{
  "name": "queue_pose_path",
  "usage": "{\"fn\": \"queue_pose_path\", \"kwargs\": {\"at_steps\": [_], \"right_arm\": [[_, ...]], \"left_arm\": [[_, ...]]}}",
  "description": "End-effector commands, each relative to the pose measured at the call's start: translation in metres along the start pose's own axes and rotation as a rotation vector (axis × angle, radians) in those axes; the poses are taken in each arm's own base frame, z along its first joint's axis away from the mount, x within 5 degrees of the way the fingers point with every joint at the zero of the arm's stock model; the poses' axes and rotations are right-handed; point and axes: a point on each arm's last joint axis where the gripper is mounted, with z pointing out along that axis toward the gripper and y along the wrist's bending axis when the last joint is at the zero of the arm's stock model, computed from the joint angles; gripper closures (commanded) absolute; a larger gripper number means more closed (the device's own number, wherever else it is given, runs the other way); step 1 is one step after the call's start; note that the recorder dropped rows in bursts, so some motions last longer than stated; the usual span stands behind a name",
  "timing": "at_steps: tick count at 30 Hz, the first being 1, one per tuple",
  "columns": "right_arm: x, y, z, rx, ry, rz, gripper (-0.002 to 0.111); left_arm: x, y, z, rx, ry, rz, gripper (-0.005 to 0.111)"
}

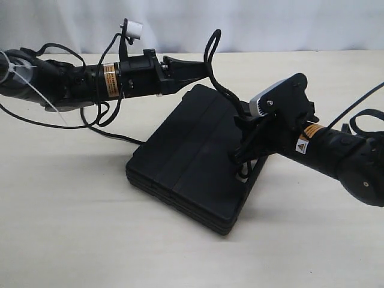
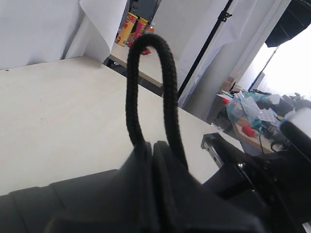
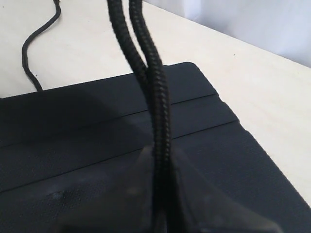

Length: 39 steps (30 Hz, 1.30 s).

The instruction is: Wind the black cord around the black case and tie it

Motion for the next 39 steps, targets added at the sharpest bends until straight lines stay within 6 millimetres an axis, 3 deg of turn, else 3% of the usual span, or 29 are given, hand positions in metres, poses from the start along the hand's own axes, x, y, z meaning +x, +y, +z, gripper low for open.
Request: {"fn": "queue_pose_path", "kwargs": {"at_steps": [1, 15, 24, 28, 34, 39], "right_arm": [[-0.003, 0.000, 0.000, 0.003, -0.021, 0.002, 0.104], [-0.003, 0.000, 0.000, 0.003, -0.020, 0.002, 0.104], [-0.003, 0.000, 0.000, 0.003, -0.020, 0.002, 0.104], [-0.003, 0.000, 0.000, 0.003, -0.020, 0.002, 0.104], [-0.003, 0.000, 0.000, 0.003, -0.018, 0.002, 0.104], [-0.003, 0.000, 0.000, 0.003, -0.013, 0.002, 0.104]], "left_arm": [[-0.004, -0.005, 0.004, 0.020, -0.009, -0.012, 0.107], [-0.020, -0.034, 0.033, 0.119, -0.012, 0.064, 0.107], [-0.001, -0.030, 0.051, -0.081, 0.127, 0.137, 0.107], [0.002, -0.016, 0.049, -0.244, 0.163, 0.113, 0.107], [-0.003, -0.013, 0.044, -0.264, 0.173, 0.152, 0.107], [-0.033, 0.004, 0.008, -0.399, 0.210, 0.190, 0.107]]}}
